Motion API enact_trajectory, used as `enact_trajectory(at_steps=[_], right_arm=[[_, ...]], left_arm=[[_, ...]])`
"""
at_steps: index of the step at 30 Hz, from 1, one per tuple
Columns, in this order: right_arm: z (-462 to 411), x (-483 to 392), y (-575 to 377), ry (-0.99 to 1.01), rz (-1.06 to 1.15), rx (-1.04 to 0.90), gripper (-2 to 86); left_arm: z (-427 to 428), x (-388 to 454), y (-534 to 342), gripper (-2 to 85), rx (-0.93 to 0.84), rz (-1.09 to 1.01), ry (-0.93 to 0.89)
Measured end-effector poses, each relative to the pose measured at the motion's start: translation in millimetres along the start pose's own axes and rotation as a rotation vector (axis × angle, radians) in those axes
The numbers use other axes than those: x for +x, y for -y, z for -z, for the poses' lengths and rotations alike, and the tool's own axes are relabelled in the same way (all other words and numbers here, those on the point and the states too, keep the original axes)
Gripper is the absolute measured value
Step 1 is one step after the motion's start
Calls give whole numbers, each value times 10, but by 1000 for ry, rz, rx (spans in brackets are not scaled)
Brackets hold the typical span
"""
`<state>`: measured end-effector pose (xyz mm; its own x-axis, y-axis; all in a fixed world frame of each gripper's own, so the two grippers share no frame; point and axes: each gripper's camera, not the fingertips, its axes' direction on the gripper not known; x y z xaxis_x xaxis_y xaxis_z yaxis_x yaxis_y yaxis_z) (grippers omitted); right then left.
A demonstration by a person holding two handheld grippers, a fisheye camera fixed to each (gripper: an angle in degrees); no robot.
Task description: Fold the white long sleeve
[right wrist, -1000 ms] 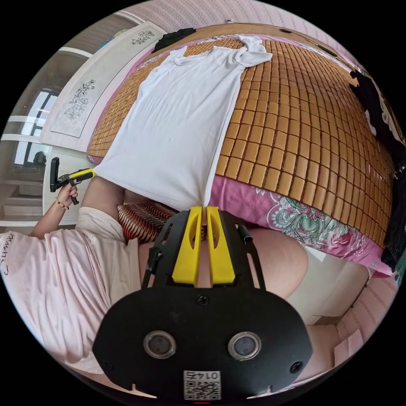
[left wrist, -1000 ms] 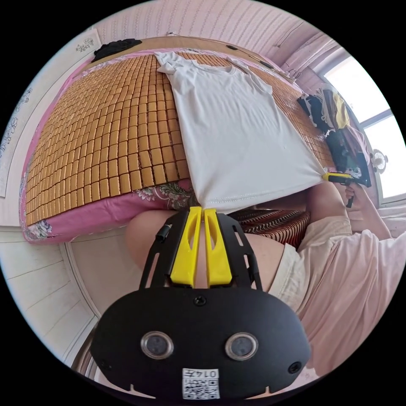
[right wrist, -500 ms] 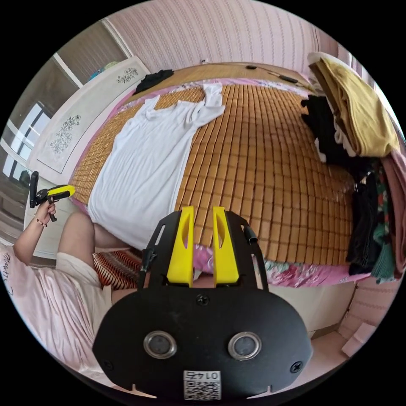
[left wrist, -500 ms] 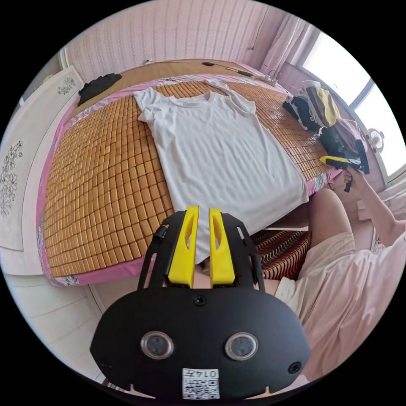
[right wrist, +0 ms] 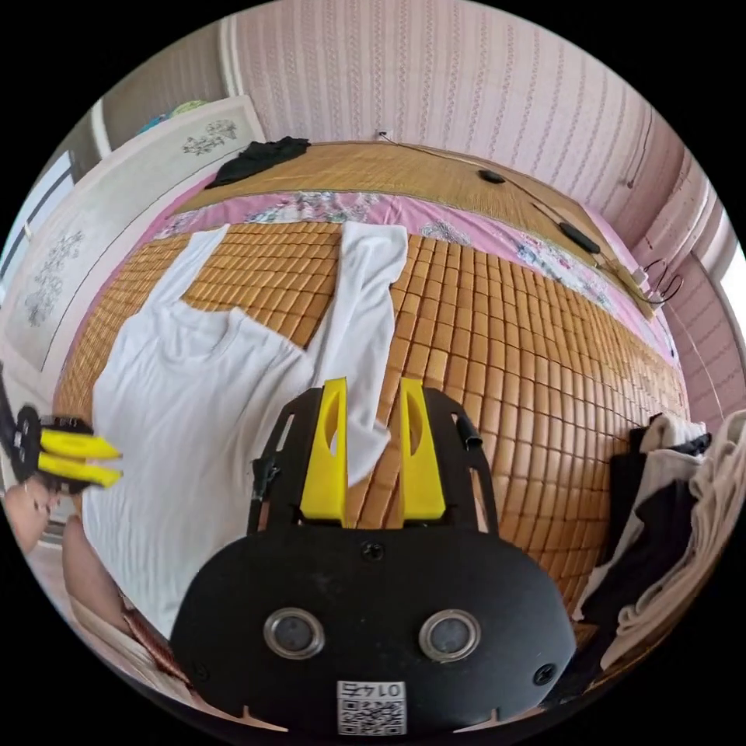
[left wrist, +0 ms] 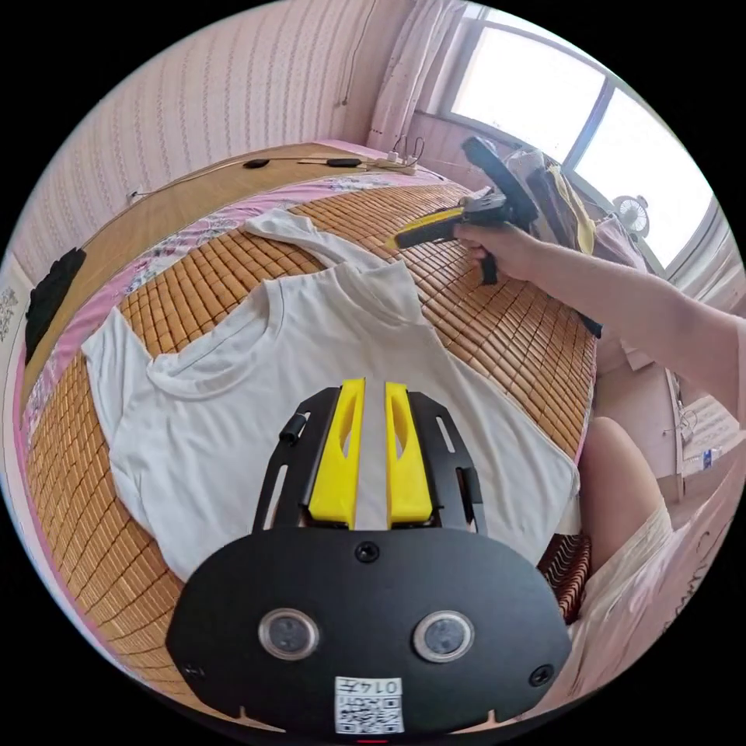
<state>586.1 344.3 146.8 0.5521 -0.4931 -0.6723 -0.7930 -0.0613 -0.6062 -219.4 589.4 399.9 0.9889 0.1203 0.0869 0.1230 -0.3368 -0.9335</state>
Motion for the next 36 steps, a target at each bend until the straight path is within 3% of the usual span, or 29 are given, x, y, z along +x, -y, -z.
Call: enact_trajectory(at_steps=[3,7,11,15,19,26,30,36], right_arm=[[-322,55,192,76,-62,-107,52],[42,203,-96,25,-119,-40,5],[842,381,-912,21,-269,42,9],[1275,293,-1831,24,-398,-103,33],[1292,286,-2132,-129,-416,-203,61],[910,495,-1677,-62,-379,-107,88],[540,544,-1662,-56,-383,-147,47],[1405,629,-2502,-87,-616,-22,11]], left_arm=[[-346,-151,376,51,-9,2,-54],[-674,-263,696,52,-70,-1,-78],[-883,-322,1006,51,-105,17,-122],[-1086,-308,1350,52,-128,6,-120],[-1439,-335,1740,54,-174,-3,-122],[-2381,-185,2419,82,-301,-81,-88],[-2921,-127,2645,75,-375,-77,-66],[-3260,-177,2909,1,-412,-54,-95]])
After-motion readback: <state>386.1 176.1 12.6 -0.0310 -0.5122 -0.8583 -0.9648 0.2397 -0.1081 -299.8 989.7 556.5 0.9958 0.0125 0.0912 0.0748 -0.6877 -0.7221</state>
